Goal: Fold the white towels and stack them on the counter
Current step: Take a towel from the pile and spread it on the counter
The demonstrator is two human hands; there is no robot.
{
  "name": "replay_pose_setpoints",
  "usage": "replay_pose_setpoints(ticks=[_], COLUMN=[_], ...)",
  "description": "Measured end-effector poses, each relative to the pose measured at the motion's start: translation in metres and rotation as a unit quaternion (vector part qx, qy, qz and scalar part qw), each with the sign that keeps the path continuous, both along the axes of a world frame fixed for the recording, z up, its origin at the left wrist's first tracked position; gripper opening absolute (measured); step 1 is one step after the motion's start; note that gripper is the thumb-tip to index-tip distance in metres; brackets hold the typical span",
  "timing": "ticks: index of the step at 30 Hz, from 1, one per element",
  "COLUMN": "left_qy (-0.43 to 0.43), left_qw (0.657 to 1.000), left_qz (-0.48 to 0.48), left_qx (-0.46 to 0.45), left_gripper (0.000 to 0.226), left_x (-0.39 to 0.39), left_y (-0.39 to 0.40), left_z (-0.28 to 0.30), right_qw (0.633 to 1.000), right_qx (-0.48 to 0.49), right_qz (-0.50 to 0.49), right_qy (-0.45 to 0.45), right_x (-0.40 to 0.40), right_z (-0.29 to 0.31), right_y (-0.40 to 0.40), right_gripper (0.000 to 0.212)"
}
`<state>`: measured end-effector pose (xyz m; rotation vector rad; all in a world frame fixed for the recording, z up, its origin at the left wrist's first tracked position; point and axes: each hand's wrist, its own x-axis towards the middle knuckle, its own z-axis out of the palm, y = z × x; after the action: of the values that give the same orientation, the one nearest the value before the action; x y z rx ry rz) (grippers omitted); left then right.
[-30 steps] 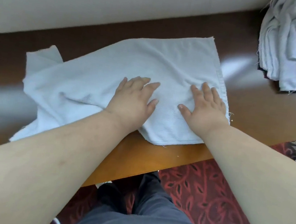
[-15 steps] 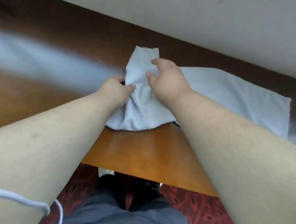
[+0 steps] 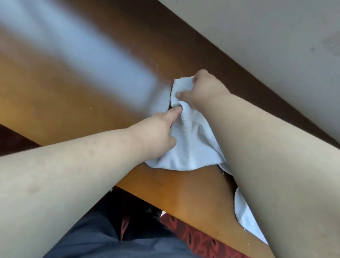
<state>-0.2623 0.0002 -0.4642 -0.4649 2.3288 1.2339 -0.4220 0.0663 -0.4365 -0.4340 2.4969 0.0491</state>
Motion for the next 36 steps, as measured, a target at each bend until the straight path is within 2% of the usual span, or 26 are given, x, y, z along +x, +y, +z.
replay_pose_setpoints(ticks=[2, 3, 6, 8, 10, 15, 19, 20, 21, 23, 24, 26, 29, 31, 34, 36], left_qy=[-0.016, -0.026, -0.036, -0.032, -0.008, 0.023, 0.029, 0.027, 0.02, 0.004, 0.002, 0.009, 0.037, 0.056, 0.068, 0.067], left_qw=[0.999, 0.997, 0.995, 0.997, 0.998, 0.989, 0.978, 0.976, 0.973, 0.964, 0.959, 0.951, 0.945, 0.941, 0.94, 0.941], left_qz=[0.009, 0.003, -0.005, 0.012, 0.045, 0.149, 0.205, 0.215, 0.229, 0.266, 0.284, 0.308, 0.322, 0.328, 0.323, 0.316], left_qx=[-0.047, -0.074, -0.097, -0.068, -0.042, -0.009, -0.021, -0.02, -0.01, 0.018, 0.024, 0.011, -0.039, -0.059, -0.081, -0.098], left_gripper=[0.076, 0.066, 0.032, 0.023, 0.02, 0.026, 0.024, 0.026, 0.03, 0.044, 0.047, 0.044, 0.028, 0.026, 0.025, 0.024], left_x=[0.005, 0.008, 0.017, 0.025, 0.033, 0.05, 0.06, 0.063, 0.065, 0.069, 0.071, 0.077, 0.088, 0.093, 0.095, 0.095], left_y=[0.005, 0.007, 0.001, -0.009, -0.019, -0.038, -0.048, -0.05, -0.053, -0.059, -0.063, -0.071, -0.082, -0.088, -0.097, -0.1], left_z=[-0.002, -0.004, -0.005, -0.001, 0.004, 0.013, 0.011, 0.011, 0.01, 0.009, 0.009, 0.009, 0.009, 0.008, 0.006, 0.002], right_qw=[0.999, 0.999, 0.981, 0.958, 0.935, 0.897, 0.889, 0.896, 0.915, 0.971, 0.986, 0.99, 0.988, 0.986, 0.965, 0.965], right_qx=[0.002, -0.029, -0.193, -0.283, -0.342, -0.359, -0.36, -0.346, -0.316, -0.203, -0.149, -0.122, -0.118, -0.049, 0.003, -0.052], right_qz=[0.042, 0.039, -0.016, -0.044, -0.082, -0.172, -0.227, -0.227, -0.199, -0.076, -0.007, 0.057, 0.085, 0.162, 0.254, 0.242], right_qy=[0.005, 0.008, 0.017, 0.002, -0.052, -0.191, -0.17, -0.161, -0.15, -0.102, -0.067, -0.053, -0.061, -0.005, 0.064, 0.085], right_x=[-0.003, -0.004, -0.009, -0.013, -0.016, -0.026, -0.027, -0.028, -0.028, -0.03, -0.029, -0.03, -0.035, -0.037, -0.037, -0.035], right_z=[-0.005, -0.004, 0.005, 0.017, 0.027, 0.038, 0.035, 0.033, 0.033, 0.035, 0.039, 0.044, 0.045, 0.045, 0.036, 0.031], right_y=[-0.006, -0.006, -0.003, 0.001, 0.001, -0.013, -0.033, -0.038, -0.043, -0.049, -0.052, -0.059, -0.07, -0.078, -0.094, -0.107], right_gripper=[0.028, 0.021, 0.022, 0.019, 0.016, 0.034, 0.024, 0.021, 0.017, 0.036, 0.038, 0.027, 0.05, 0.054, 0.045, 0.031])
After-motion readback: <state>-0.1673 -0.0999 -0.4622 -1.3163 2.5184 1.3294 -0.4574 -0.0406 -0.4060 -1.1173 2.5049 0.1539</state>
